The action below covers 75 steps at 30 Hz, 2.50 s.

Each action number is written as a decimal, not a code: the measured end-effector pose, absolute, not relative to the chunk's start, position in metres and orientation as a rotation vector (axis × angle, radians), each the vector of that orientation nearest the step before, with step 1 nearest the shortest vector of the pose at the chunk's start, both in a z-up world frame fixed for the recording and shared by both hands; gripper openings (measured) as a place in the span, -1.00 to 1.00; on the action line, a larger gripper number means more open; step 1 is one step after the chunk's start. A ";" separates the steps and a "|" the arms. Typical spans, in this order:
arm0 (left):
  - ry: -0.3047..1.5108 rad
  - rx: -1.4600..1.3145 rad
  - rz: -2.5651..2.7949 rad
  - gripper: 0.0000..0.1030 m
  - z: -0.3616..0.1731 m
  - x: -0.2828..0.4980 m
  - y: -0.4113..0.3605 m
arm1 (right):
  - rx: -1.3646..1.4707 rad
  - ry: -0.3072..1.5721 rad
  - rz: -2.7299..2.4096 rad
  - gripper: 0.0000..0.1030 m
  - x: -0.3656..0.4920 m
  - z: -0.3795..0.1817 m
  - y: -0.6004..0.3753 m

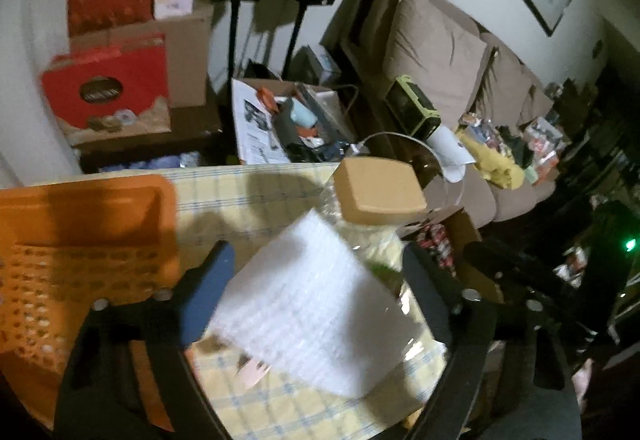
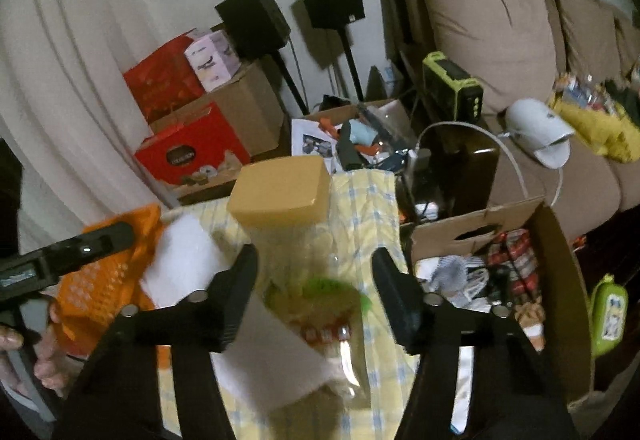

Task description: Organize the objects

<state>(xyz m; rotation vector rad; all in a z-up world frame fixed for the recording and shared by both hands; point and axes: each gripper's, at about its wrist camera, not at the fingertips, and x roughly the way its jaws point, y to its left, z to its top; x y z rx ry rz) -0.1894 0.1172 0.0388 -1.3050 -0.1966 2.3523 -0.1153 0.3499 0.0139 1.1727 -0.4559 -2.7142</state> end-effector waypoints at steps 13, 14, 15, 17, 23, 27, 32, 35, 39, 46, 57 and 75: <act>-0.316 -1.430 2.204 0.17 -0.001 -0.262 0.160 | 1.190 -0.747 -2.543 -0.20 -0.184 -0.012 0.369; -0.333 -1.438 2.190 0.17 -0.004 -0.264 0.162 | 1.188 -0.754 -2.533 -0.20 -0.187 -0.013 0.368; -0.340 -1.443 2.179 0.17 -0.006 -0.266 0.164 | 1.194 -0.754 -2.532 -0.21 -0.189 -0.014 0.368; -0.337 -1.454 2.157 0.09 -0.009 -0.269 0.169 | 1.203 -0.754 -2.522 -0.23 -0.192 -0.017 0.367; -0.364 -1.471 2.098 -0.14 -0.018 -0.269 0.178 | 1.194 -0.825 -2.457 -0.31 -0.198 -0.026 0.368; -0.326 -1.462 2.131 -0.14 -0.014 -0.266 0.183 | 1.189 -0.796 -2.473 -0.31 -0.198 -0.023 0.364; -0.312 -1.404 2.161 -0.17 0.002 -0.260 0.183 | 1.146 -0.742 -2.519 -0.31 -0.192 -0.006 0.358; -0.317 -1.346 2.171 -0.17 0.018 -0.254 0.180 | 1.096 -0.701 -2.552 -0.31 -0.185 0.013 0.353; -0.334 -1.262 2.192 -0.17 0.046 -0.244 0.171 | 1.023 -0.637 -2.591 -0.31 -0.176 0.043 0.345; -0.356 -1.127 2.247 -0.17 0.095 -0.216 0.140 | 0.903 -0.543 -2.615 -0.31 -0.154 0.094 0.315; -0.411 -1.029 2.340 -0.17 0.140 -0.168 0.072 | 0.809 -0.481 -2.585 -0.31 -0.122 0.137 0.249; -0.581 -1.170 2.472 -0.17 0.088 -0.101 -0.054 | 1.010 -0.515 -2.381 -0.31 -0.098 0.079 0.131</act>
